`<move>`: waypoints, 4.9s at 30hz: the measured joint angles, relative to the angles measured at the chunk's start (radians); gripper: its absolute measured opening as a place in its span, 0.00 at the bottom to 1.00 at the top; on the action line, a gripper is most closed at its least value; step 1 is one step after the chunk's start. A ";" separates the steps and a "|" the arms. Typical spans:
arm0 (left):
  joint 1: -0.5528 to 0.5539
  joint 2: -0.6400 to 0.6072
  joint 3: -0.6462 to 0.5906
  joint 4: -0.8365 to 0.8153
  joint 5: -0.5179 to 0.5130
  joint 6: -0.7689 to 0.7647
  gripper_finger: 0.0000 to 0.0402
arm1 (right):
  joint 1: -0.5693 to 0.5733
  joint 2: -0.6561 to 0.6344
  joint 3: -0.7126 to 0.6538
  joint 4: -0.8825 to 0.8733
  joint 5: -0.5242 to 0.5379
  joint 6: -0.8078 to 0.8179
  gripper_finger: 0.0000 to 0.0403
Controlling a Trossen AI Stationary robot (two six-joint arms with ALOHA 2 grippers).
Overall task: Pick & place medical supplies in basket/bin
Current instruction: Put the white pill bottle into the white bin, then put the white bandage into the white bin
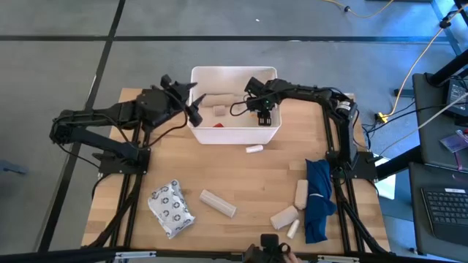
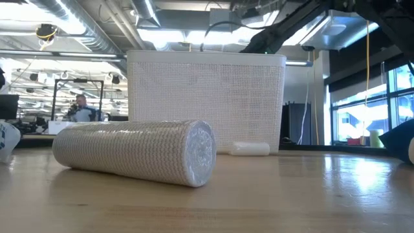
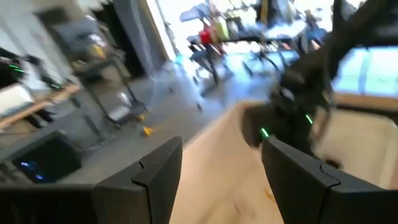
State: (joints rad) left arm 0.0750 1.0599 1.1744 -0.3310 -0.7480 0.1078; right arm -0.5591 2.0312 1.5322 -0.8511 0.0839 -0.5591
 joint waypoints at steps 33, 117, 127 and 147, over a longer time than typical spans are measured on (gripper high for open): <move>-0.432 0.546 -0.001 -0.319 0.663 -0.245 0.48 | 0.000 0.005 0.012 -0.093 0.113 0.118 0.69; 0.324 0.677 0.367 -0.561 0.578 -0.026 0.15 | 0.697 -0.742 -0.742 0.579 0.106 0.565 0.53; 0.354 0.685 0.363 -0.562 0.652 -0.058 0.15 | 0.723 -0.743 -0.763 0.624 0.142 0.627 0.53; 0.455 0.697 0.690 -0.871 0.592 -0.032 0.15 | 0.709 -0.743 -0.763 0.640 0.219 0.606 0.53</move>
State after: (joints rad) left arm 0.5295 1.7566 1.8640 -1.2024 -0.1562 0.0756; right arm 0.1501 1.2877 0.7689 -0.2113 0.3025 0.0474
